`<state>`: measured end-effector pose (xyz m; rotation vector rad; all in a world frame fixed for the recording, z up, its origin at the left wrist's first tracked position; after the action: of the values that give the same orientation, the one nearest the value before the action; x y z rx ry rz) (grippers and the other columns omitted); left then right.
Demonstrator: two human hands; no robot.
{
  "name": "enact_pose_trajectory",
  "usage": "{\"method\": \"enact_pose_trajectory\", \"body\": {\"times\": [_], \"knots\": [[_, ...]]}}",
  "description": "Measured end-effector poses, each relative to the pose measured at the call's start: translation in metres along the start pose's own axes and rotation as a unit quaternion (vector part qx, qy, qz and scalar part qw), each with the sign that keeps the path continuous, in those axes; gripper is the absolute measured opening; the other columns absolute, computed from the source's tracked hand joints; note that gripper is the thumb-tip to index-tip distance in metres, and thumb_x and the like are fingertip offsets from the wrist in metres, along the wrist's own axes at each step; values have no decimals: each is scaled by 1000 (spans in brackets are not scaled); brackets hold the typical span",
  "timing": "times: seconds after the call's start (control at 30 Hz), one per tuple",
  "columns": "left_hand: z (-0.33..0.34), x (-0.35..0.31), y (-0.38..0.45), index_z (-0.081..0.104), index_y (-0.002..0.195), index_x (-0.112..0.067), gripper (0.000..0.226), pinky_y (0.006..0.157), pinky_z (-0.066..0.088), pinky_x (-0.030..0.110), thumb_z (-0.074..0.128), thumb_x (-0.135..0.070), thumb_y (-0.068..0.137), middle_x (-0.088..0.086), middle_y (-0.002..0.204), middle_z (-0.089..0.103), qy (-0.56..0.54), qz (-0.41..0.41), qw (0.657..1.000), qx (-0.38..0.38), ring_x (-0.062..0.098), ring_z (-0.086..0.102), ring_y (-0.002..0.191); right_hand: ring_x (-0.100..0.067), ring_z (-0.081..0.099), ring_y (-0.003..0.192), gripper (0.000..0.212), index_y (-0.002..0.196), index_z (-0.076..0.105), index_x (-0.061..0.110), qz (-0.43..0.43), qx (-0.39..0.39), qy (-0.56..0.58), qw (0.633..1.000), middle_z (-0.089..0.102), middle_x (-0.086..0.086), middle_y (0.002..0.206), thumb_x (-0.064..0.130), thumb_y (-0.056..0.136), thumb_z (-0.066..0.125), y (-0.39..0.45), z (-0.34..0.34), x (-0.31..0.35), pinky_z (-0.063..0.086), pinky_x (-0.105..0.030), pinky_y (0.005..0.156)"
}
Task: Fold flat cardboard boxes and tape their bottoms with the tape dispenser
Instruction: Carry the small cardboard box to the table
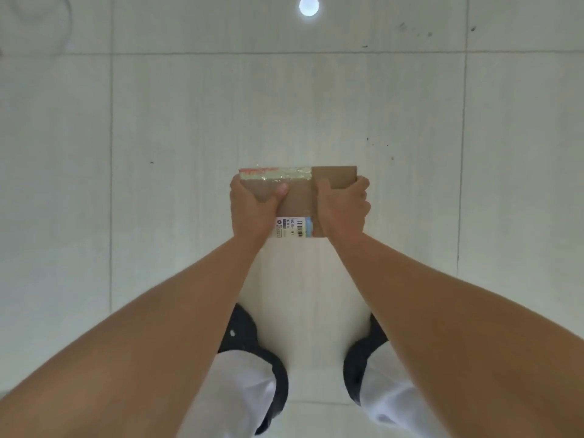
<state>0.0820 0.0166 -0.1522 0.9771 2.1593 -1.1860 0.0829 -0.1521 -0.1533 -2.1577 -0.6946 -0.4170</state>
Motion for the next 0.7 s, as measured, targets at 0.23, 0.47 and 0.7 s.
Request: {"method": "enact_pose_trajectory", "body": {"times": [0.23,0.47,0.7], "knots": [[-49,-94,-80,32,118,-16,69,76,56,22,84,-38,77,-7,109,58,-47,11,999,10,3,64,95,-33,47,127,107,152,12,13,-75,49,-32,995,41,-11,142,67,79,68,-81,-98,47,41,-51,103],[-148,-216,-183,29,126,-20,62,75,57,21,76,-27,86,-5,117,57,-62,1,996,60,2,63,98,-31,43,133,118,155,7,14,-77,103,10,992,33,-13,147,65,74,75,-188,-213,129,44,-50,105],[-265,-346,-302,26,138,-19,68,81,51,18,73,-26,89,-12,117,56,-24,26,994,102,-3,57,104,-12,59,113,81,147,22,24,-194,155,43,968,55,0,130,33,86,74,-306,-366,222,53,-38,93]]}}
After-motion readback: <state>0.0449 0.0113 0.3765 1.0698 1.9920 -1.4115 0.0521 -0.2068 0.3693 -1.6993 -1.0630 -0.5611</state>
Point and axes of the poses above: each hand's wrist, its own y-axis towards the middle knuckle, its own z-axis out of the palm, x = y × z, the point moved 3 cm from there along y, towards the middle knuckle
